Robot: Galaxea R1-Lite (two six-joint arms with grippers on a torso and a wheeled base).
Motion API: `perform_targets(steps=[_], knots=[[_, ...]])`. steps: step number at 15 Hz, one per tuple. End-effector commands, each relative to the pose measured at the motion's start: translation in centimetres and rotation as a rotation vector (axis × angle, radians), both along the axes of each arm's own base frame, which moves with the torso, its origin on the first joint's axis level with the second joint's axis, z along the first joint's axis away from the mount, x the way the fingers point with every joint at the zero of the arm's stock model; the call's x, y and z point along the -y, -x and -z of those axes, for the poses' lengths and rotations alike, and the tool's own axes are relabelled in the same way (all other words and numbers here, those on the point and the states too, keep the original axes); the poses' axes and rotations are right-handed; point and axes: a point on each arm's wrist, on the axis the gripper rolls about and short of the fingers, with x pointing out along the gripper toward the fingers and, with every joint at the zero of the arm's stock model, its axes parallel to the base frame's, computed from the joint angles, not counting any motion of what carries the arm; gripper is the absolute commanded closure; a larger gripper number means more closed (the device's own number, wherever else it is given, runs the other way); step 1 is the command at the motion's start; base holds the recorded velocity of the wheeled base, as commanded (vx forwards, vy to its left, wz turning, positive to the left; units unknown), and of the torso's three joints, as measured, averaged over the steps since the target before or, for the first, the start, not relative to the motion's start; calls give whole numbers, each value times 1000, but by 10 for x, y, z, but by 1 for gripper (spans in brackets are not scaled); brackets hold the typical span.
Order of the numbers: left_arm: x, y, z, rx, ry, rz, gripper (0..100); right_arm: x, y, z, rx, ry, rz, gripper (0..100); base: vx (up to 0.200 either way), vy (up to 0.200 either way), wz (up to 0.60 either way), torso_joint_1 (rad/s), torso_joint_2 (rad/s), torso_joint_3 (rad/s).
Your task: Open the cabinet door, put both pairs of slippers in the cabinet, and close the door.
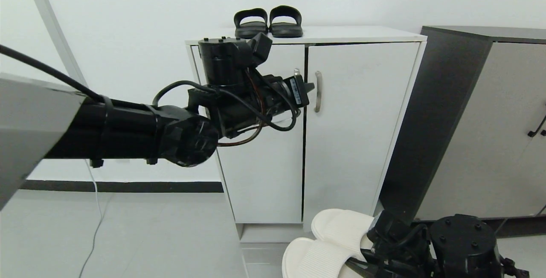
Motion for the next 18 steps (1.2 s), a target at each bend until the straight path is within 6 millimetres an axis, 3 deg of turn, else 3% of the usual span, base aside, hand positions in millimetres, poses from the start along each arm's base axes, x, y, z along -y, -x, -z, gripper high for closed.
perform_targets(steps=[1, 11, 13, 14, 16, 18], knots=[[-6, -36, 14, -4, 2, -36, 100, 0, 0, 1, -2, 3, 0, 100, 0, 0, 0, 0, 0, 0], [0, -88, 20, -29, -10, -59, 100, 0, 0, 1, -1, 3, 1, 100, 0, 0, 0, 0, 0, 0], [-2, -86, 16, -27, -9, -87, 100, 0, 0, 1, -2, 5, 3, 100, 0, 0, 0, 0, 0, 0], [-11, -74, 5, -13, -13, -97, 100, 0, 0, 1, -3, 5, 1, 100, 0, 0, 0, 0, 0, 0], [-30, -25, -16, -13, -36, -74, 100, -1, 0, 2, -5, 8, 1, 100, 0, 0, 0, 0, 0, 0], [-45, 19, -23, -22, -80, -51, 100, -1, -1, 4, -10, 14, 3, 100, 0, 0, 0, 0, 0, 0]])
